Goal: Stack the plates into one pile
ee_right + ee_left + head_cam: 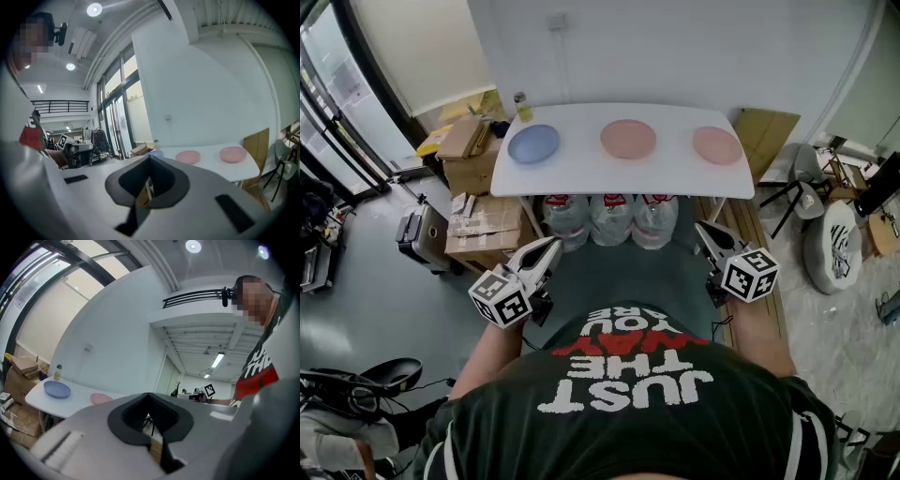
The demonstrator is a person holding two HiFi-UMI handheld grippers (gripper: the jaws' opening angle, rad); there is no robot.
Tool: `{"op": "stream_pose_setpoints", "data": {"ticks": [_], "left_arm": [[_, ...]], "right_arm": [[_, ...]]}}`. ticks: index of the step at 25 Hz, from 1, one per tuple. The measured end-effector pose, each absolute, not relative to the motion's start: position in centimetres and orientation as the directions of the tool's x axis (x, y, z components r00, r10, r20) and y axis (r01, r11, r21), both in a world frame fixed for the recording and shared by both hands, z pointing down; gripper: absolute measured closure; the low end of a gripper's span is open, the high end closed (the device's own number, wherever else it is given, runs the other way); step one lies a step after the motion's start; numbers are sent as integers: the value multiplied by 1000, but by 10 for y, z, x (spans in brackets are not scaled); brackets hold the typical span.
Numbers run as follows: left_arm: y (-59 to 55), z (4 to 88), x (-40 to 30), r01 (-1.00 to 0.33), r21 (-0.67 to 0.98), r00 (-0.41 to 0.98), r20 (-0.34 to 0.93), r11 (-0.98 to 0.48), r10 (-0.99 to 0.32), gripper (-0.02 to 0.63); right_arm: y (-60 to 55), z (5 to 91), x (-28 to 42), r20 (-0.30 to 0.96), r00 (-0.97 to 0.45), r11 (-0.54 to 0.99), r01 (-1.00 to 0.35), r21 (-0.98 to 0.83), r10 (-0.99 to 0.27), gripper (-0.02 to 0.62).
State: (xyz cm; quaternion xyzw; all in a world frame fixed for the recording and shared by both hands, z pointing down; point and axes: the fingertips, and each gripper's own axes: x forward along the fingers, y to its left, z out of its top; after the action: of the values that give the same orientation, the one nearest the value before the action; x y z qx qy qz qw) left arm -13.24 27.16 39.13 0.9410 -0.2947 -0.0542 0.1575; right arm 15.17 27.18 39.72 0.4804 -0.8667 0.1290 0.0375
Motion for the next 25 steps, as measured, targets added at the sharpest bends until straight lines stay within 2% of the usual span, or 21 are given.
{"op": "stream_pose_setpoints", "data": {"ticks": [13,18,25], "left_arm": [[262,384,-100,-547,326,815,-3,-771,-580,600],[261,381,-63,-552,325,812,-1,-768,-583,600],[255,385,-3,-549,347,810,-4,-761,-586,600]], "right_arm": [[263,393,181,189,-543,512,-838,-189,-818,592],[267,386,211,161,-549,520,-833,-191,-820,591],[274,400,256,187,-594,578,-804,-136,-782,591]]}}
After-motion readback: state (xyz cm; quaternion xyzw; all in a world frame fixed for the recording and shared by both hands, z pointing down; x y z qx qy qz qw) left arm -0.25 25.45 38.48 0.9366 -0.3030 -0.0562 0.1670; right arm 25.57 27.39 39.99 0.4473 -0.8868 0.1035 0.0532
